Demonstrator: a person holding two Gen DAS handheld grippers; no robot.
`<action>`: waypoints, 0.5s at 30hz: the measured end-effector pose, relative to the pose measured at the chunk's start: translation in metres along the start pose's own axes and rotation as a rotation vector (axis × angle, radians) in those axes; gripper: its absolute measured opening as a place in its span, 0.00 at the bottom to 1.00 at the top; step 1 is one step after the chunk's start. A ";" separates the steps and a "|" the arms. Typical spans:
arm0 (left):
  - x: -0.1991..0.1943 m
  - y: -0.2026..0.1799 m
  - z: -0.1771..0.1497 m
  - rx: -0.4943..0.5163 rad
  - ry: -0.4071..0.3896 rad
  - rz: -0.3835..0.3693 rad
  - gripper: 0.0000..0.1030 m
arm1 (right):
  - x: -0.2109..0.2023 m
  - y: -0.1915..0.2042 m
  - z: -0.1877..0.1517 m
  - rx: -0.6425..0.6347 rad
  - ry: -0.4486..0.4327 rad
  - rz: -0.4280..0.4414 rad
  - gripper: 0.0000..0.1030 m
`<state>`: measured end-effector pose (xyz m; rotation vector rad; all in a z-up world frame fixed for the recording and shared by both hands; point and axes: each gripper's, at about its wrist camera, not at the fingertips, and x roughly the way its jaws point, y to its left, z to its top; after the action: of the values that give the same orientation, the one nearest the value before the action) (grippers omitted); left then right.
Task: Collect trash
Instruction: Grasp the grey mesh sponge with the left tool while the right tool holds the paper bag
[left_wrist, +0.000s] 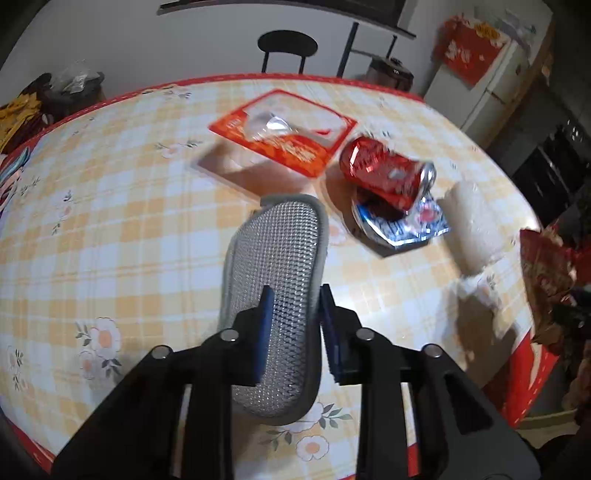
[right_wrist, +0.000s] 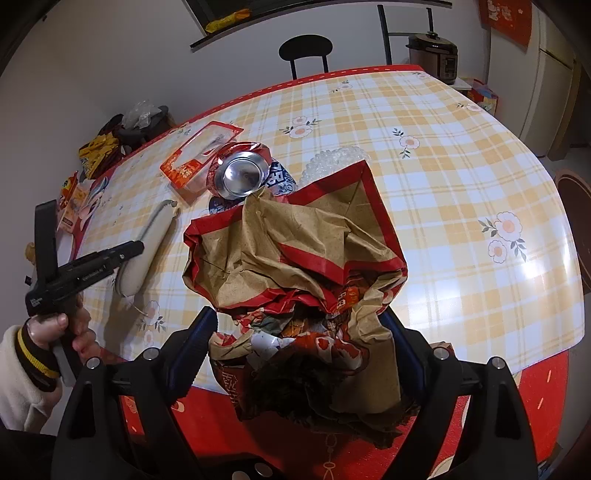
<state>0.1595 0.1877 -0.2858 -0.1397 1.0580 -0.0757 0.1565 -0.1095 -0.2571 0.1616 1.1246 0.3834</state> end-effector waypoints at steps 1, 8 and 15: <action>-0.005 0.005 0.002 -0.015 -0.008 -0.005 0.22 | 0.000 0.001 0.000 -0.001 -0.001 0.001 0.83; -0.027 0.047 0.008 -0.140 -0.032 -0.024 0.17 | 0.002 0.003 0.003 0.000 -0.002 0.011 0.83; -0.024 0.059 0.003 -0.121 -0.010 -0.013 0.20 | 0.007 0.006 0.006 -0.008 0.003 0.014 0.83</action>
<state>0.1498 0.2490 -0.2726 -0.2558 1.0524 -0.0229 0.1633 -0.1009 -0.2579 0.1623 1.1255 0.4006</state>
